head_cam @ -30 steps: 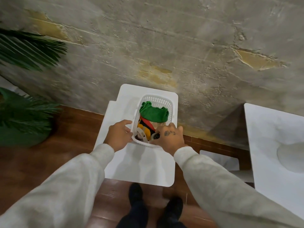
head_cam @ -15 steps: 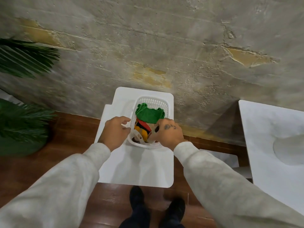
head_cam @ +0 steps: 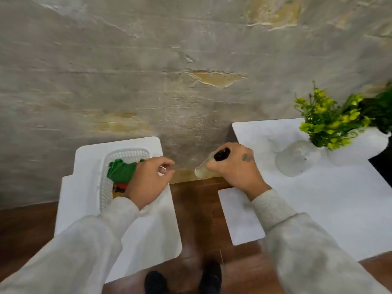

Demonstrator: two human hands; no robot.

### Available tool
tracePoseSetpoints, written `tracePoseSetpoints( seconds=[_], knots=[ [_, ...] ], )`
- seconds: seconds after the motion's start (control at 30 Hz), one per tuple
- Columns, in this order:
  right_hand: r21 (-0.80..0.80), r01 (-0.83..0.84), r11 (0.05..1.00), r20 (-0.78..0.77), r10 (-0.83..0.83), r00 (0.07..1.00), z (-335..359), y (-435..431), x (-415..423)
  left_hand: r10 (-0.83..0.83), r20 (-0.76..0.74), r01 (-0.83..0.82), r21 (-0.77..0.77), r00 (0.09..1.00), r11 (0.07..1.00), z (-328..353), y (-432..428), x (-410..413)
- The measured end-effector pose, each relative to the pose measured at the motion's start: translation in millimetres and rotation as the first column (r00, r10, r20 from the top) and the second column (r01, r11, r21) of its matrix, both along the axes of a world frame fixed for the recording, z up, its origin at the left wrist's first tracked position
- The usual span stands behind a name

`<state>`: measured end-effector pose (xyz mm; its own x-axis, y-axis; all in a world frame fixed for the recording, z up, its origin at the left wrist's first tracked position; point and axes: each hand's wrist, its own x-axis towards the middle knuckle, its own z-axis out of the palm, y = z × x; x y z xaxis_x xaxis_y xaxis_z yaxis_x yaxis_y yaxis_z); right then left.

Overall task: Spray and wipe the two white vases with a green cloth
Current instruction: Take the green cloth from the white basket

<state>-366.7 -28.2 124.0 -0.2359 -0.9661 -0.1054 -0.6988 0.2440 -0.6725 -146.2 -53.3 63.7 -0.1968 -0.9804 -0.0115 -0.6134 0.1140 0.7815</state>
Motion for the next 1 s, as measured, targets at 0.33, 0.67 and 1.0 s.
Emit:
tracePoseSetpoints(
  seconds=[0.33,0.67,1.0],
  knots=[
    [0.014,0.400,0.917,-0.121,-0.395,0.911,-23.4,64.3,-155.1,-0.205,0.047,0.203,0.040,0.978,0.978,-8.3,3.6,-94.0],
    [0.141,0.489,0.861,-0.183,-0.462,0.867,-59.3,75.9,-211.7,-0.176,0.075,0.170,0.075,0.982,0.983,-13.7,11.8,-108.7],
    [0.200,0.493,0.847,-0.203,-0.456,0.866,-73.7,69.9,-218.1,-0.109,0.035,0.105,0.086,0.993,0.991,-15.1,15.0,-99.2]
  ],
)
